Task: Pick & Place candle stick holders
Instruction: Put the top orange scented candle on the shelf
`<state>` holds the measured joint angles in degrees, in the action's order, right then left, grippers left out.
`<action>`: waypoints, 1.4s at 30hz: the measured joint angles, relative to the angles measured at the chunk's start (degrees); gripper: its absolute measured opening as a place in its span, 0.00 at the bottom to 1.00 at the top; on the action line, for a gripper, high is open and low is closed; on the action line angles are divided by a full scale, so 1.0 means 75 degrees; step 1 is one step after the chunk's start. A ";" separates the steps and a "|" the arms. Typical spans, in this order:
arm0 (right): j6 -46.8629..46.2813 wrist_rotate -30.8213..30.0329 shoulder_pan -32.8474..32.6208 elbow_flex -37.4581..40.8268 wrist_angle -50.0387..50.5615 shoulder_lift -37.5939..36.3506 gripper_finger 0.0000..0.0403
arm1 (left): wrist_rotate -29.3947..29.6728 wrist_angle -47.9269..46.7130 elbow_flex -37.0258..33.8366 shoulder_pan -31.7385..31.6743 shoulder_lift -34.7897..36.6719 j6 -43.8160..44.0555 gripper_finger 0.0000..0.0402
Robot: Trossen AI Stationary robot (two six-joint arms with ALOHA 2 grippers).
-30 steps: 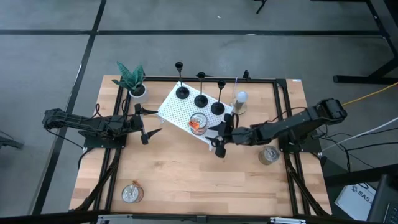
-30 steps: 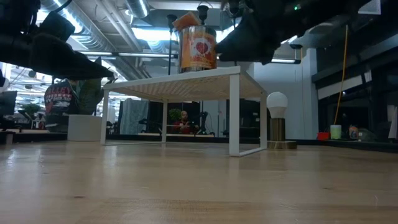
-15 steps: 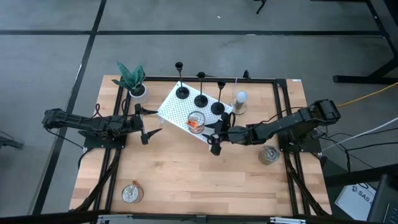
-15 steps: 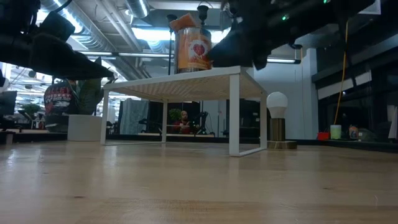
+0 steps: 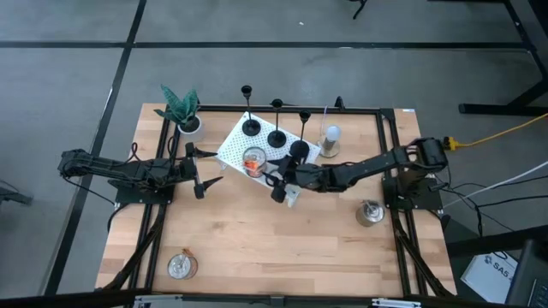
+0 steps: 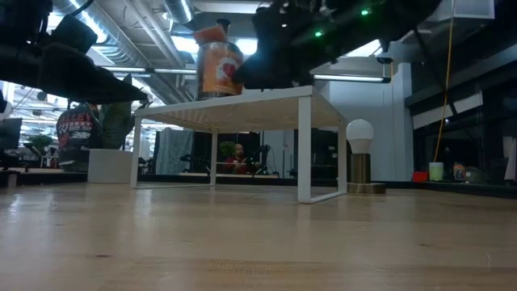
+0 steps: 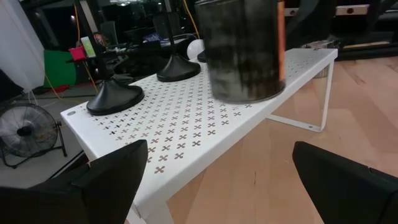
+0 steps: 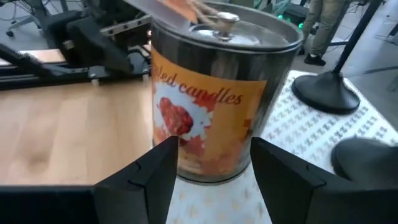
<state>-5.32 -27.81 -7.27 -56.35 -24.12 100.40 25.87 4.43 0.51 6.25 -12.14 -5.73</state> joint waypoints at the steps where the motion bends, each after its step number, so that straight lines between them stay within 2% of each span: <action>1: 0.0003 0.0038 0.0072 -0.0104 -0.0002 0.0082 0.51 | 0.0000 0.0003 -0.0002 0.0002 0.0000 0.0000 1.00; 11: 0.0349 0.0304 0.0528 -0.0578 0.0018 0.0425 0.51 | 0.0000 0.0003 -0.0002 0.0002 -0.0002 -0.0001 1.00; 22: 0.0611 0.0356 -0.0131 -0.0578 -0.0213 0.0290 0.51 | 0.0000 0.0000 -0.0002 -0.0001 0.0000 -0.0001 1.00; 28: 0.0769 0.0430 -0.0090 -0.0578 -0.0353 0.0305 0.51 | 0.0000 0.0000 -0.0002 0.0002 0.0000 -0.0001 1.00; 33: 0.0626 0.1321 0.0163 -0.0578 -0.0382 0.0305 0.51 | 0.0000 0.0000 0.0000 -0.0001 0.0000 -0.0001 1.00; 42: 0.0594 0.1751 0.0468 -0.0578 -0.0477 0.0307 0.51 | 0.0000 0.0000 -0.0002 0.0000 0.0000 -0.0001 1.00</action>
<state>-0.86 -14.67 -3.76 -60.69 -27.70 102.71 25.87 4.43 0.49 6.24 -12.14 -5.74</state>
